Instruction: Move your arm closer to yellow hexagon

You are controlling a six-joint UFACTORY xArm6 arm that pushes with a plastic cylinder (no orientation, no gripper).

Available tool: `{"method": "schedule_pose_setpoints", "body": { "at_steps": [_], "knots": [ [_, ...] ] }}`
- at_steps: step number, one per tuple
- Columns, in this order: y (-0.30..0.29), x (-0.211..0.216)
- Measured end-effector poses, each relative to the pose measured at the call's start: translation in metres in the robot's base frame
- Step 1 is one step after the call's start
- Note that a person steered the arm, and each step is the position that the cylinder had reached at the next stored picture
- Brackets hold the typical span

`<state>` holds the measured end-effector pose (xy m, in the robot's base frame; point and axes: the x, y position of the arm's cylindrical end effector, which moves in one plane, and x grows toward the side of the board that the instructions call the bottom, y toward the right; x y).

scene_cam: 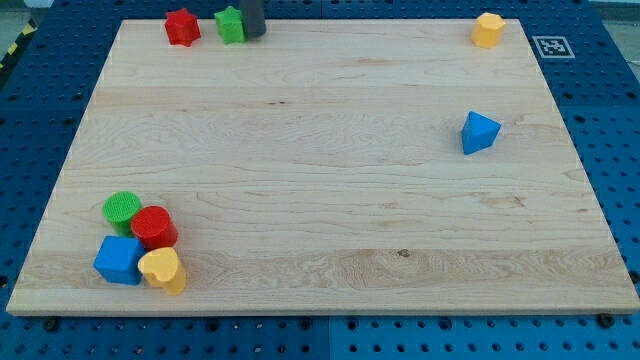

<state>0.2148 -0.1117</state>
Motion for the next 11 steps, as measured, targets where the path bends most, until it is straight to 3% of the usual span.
{"method": "schedule_pose_setpoints", "body": {
  "at_steps": [1,2,3,5,6,7,9,11],
  "knots": [
    [-0.020,0.000],
    [0.006,0.000],
    [0.110,0.004],
    [0.307,0.067],
    [0.407,0.078],
    [0.457,0.072],
    [0.441,0.001],
    [0.415,0.001]
  ]
}}
